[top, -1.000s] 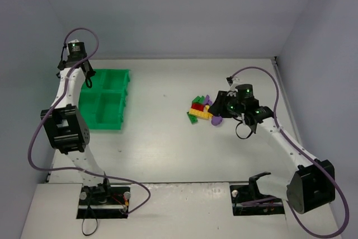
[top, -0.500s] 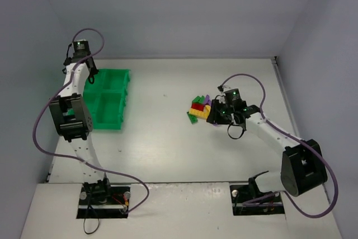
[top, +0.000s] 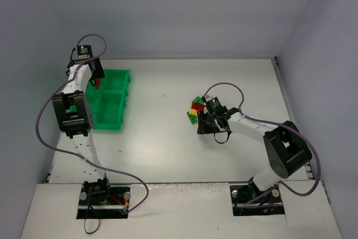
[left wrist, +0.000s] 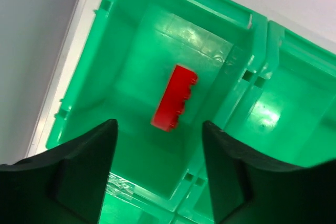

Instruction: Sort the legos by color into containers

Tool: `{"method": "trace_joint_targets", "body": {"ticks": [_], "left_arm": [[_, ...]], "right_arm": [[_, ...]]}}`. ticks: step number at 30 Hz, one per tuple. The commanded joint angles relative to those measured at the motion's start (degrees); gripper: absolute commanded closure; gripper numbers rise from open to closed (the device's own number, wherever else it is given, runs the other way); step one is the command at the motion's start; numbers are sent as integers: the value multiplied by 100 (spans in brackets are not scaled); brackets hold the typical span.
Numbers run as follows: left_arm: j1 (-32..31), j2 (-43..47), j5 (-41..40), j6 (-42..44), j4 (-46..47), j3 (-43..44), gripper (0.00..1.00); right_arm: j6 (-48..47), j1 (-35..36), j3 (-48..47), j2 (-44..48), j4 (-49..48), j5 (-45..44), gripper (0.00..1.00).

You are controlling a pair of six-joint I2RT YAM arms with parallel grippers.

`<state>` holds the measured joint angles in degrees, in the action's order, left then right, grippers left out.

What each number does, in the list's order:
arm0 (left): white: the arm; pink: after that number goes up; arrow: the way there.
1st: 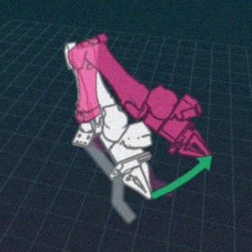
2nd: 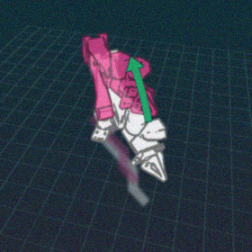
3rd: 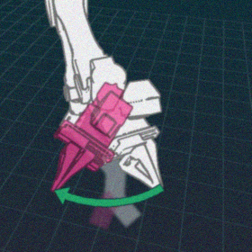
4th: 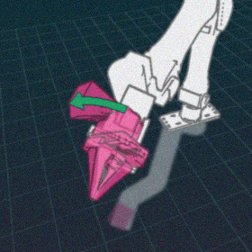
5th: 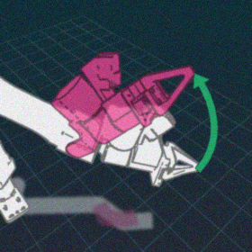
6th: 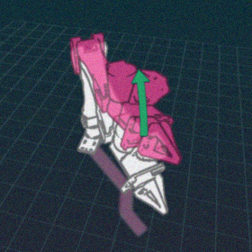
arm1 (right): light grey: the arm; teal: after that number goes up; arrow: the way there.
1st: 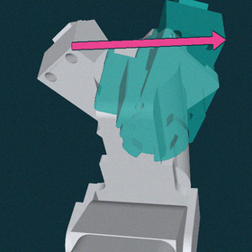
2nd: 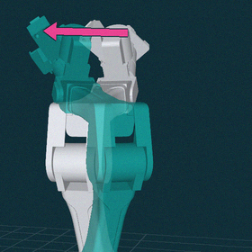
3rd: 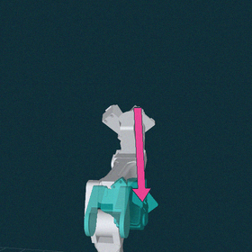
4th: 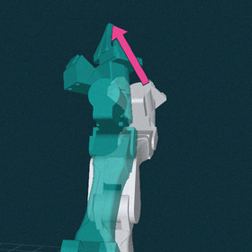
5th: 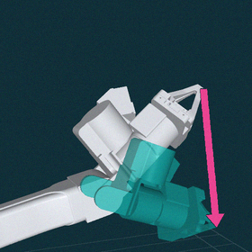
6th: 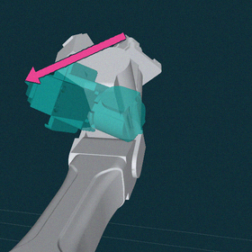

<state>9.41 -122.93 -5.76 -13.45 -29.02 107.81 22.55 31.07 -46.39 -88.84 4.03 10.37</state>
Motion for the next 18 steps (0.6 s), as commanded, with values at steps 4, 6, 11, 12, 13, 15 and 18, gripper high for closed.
{"method": "trace_joint_targets", "body": {"ticks": [4,6,11,12,13,15,18], "left_arm": [[43,673,13,-113,186,293,26],[26,1111,40,-192,186,241,17],[-114,2525,207,-483,247,-400,9],[-237,2738,224,-483,247,-532,9],[-307,2975,198,-526,256,-881,9],[-561,3625,163,-527,248,-1226,9],[-878,4285,33,-606,-68,-1850,8]], "right_arm": [[57,303,-414,-37,-192,-307,100],[22,513,-546,-72,-184,-369,100],[-92,874,-1152,-388,-192,-465,100],[-136,944,-1257,-467,-192,-501,99],[-162,1067,-1363,-642,-192,-527,98],[-233,1164,-1705,-871,-192,-554,98],[-338,1428,-2162,-1363,-201,-694,96]]}}
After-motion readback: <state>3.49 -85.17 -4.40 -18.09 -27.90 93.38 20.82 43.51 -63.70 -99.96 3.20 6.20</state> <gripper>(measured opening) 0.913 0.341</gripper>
